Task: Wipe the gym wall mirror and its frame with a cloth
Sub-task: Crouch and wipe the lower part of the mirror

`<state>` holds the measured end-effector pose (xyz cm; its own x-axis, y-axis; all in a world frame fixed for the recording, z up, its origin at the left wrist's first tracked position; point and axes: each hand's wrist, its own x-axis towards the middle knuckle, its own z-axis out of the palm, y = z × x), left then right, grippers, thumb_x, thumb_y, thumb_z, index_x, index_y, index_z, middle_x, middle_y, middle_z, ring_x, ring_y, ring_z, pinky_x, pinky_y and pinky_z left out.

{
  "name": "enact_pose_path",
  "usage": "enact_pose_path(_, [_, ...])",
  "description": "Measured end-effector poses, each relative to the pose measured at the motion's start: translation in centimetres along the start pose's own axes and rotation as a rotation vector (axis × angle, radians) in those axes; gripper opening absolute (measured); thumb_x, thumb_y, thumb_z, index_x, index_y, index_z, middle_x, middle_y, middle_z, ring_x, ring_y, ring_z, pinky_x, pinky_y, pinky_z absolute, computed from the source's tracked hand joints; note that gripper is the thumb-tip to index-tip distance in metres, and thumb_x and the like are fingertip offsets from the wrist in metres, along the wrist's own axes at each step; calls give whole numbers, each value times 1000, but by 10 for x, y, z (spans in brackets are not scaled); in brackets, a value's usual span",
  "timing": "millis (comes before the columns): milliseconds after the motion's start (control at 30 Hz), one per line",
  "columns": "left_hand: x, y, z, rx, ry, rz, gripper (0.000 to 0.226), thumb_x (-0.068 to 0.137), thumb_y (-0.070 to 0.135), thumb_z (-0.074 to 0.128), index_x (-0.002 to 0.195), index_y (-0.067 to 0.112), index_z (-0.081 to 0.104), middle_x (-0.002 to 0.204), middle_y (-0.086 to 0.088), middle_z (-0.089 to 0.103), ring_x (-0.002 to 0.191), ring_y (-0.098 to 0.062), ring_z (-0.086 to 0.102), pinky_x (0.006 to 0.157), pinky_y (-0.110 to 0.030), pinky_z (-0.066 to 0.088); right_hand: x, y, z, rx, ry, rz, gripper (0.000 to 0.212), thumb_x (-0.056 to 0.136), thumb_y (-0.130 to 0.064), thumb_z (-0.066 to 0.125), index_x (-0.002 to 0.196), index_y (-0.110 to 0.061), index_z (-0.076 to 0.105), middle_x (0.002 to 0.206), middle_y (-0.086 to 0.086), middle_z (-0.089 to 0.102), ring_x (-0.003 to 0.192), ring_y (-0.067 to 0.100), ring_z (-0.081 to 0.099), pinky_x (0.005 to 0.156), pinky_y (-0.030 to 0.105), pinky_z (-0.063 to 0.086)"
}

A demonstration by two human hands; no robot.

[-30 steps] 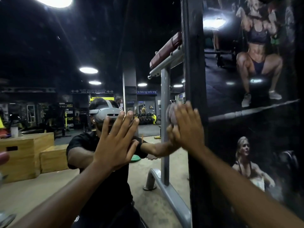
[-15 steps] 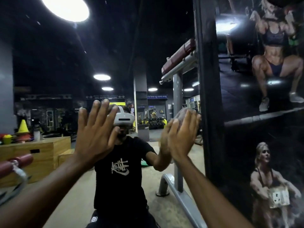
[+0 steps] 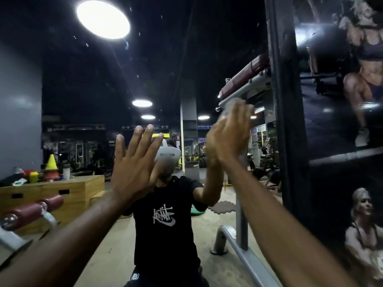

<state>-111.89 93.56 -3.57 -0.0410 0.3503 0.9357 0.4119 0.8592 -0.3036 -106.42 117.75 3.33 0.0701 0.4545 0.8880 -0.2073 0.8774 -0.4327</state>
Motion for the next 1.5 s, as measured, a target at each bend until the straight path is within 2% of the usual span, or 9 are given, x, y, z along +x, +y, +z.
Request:
enact_pose_path(200, [-63, 12, 10, -28, 22, -28, 68, 99, 44, 43, 158, 11, 35, 169, -15, 17, 157, -32, 13, 122, -66, 11, -72, 78, -35, -85, -279, -754, 60, 97, -14, 59, 154, -17, 39, 161, 6, 36, 149, 28, 32, 115, 39, 34])
enact_pose_path(367, [-97, 12, 17, 19, -12, 45, 72, 99, 45, 47, 161, 12, 28, 170, -14, 15, 157, -32, 13, 121, -65, 16, -113, 97, -45, -24, 51, 172, 52, 102, -26, 37, 153, -15, 41, 158, 13, 38, 145, 33, 38, 111, 57, 41])
enact_pose_path(600, [-97, 6, 12, -31, -66, 92, 73, 99, 43, 43, 162, 11, 22, 171, -13, 10, 158, -30, 9, 124, -61, 12, -167, 77, -27, -108, -392, -580, 52, 112, -37, 31, 156, -11, 38, 163, 9, 29, 152, 31, 27, 125, 44, 27])
enact_pose_path(700, [-97, -13, 2, -35, -29, 79, 72, 98, 42, 45, 161, 11, 26, 170, -12, 14, 158, -28, 13, 124, -57, 16, -134, 108, -61, -112, -246, -270, 53, 104, -29, 42, 155, -19, 39, 159, 5, 31, 145, 29, 35, 111, 45, 46])
enact_pose_path(800, [-103, -34, 1, 49, -37, -24, 71, 101, 48, 40, 162, 17, 23, 171, -11, 11, 158, -32, 10, 122, -64, 13, -161, 82, -50, -75, -61, 115, 59, 104, -33, 35, 157, -6, 34, 163, 17, 31, 151, 33, 28, 116, 59, 37])
enact_pose_path(1067, [-105, -39, 2, 76, -37, 7, 69, 102, 51, 38, 161, 17, 27, 170, -11, 14, 157, -34, 12, 121, -67, 13, -181, 56, -22, -118, -356, -770, 64, 101, -26, 61, 157, -8, 36, 163, 18, 33, 155, 35, 20, 119, 54, 34])
enact_pose_path(1200, [-90, -56, -15, 45, -16, -37, 69, 102, 45, 38, 162, 15, 23, 171, -10, 11, 158, -31, 9, 123, -62, 10, -94, 22, -10, -56, -95, -41, 62, 107, -34, 41, 163, -19, 19, 170, 7, 14, 158, 25, 4, 125, 54, 20])
enact_pose_path(1267, [-64, -78, -28, 50, -31, -78, 69, 103, 44, 30, 164, 17, 13, 172, -9, 2, 158, -31, 3, 123, -63, 8, -95, -26, 8, -1, -74, 50, 61, 107, -30, 38, 163, -18, 17, 171, 7, 11, 158, 24, 0, 128, 48, 12])
enact_pose_path(1500, [-30, -134, -48, 65, -134, -138, 67, 103, 51, 23, 164, 27, 10, 172, -5, -5, 158, -27, -5, 122, -65, 3, -116, -44, 17, 13, -338, -968, 56, 103, -21, 52, 155, -10, 37, 159, 15, 39, 150, 32, 32, 116, 44, 39])
